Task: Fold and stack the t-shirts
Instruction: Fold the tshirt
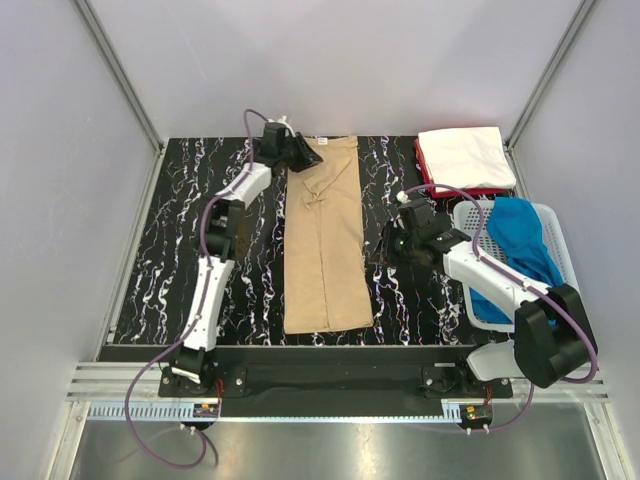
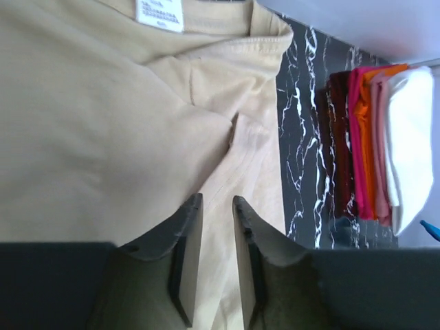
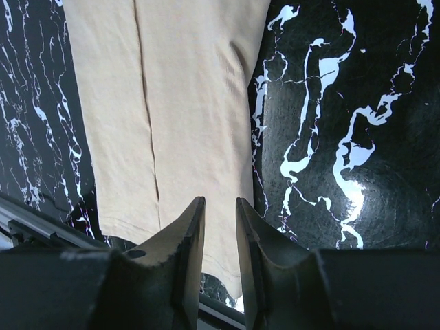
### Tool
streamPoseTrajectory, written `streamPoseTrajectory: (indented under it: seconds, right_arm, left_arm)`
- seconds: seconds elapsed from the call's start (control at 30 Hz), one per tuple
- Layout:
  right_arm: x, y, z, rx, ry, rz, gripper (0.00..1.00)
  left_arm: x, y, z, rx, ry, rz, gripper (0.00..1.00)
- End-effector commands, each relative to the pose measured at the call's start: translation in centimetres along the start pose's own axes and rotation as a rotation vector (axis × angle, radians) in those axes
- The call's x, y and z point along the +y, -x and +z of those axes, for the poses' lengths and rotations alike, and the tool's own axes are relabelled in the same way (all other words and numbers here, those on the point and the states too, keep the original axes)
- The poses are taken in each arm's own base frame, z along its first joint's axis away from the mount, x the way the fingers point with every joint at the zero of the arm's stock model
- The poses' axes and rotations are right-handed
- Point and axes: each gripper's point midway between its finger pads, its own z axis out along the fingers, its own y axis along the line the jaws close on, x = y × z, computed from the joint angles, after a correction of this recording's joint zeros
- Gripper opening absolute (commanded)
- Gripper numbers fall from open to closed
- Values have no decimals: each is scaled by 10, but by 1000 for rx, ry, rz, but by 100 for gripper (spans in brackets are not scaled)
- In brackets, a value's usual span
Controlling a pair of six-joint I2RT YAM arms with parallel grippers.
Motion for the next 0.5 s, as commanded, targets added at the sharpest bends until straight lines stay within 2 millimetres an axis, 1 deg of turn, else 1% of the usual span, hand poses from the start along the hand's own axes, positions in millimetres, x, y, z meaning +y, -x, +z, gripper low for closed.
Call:
streamPoseTrajectory:
  seconds: [0.0,0.03,0.07,0.1,0.13,0.17,0.2,0.23,0.27,0.3,0.33,0.37,0.4,0.43,0.47]
  right_arm:
    - [6,19,-2,-59,5,-10,32]
    - [6,18,-1,-57,8,-9,33]
    - [3,11,0,-41,6,-6,33]
    - [2,7,1,-29,7,6,34]
    - [4,2,0,-11,25,11,35]
    - [3,-3,0,2,31,17,35]
    - [-3,-15,2,29,27,33,37]
    - [-1,-22,0,49,50,38,38]
    - [-7,-35,2,79,46,48,39]
    - [-5,-43,0,96,64,62,41]
    - [-7,-50,0,111,70,74,42]
    - [-12,-63,1,132,72,89,43]
    - [-11,-69,-1,140,87,94,45]
    - [-14,-75,-2,146,87,100,45]
    - [-15,-78,-2,144,89,103,45]
  left_arm:
    - [-84,62,-71,-105,-203,72,33]
    - [-108,67,-95,-108,-237,102,34]
    - [-94,41,-97,-42,-207,88,36]
    - [-100,33,-106,-22,-215,93,37]
    - [-118,31,-129,-16,-243,109,37]
    - [-103,-3,-131,55,-210,89,38]
    - [-102,-17,-141,83,-199,90,38]
    - [-118,-23,-162,73,-194,115,39]
    - [-94,-59,-168,134,-138,92,41]
    - [-110,-62,-191,111,-152,133,42]
    - [-101,-72,-198,100,-99,144,43]
    - [-81,-114,-205,181,-33,150,43]
    - [-77,-129,-214,206,-15,164,43]
    - [-82,-135,-229,196,-7,191,43]
    - [-64,-172,-240,271,47,200,43]
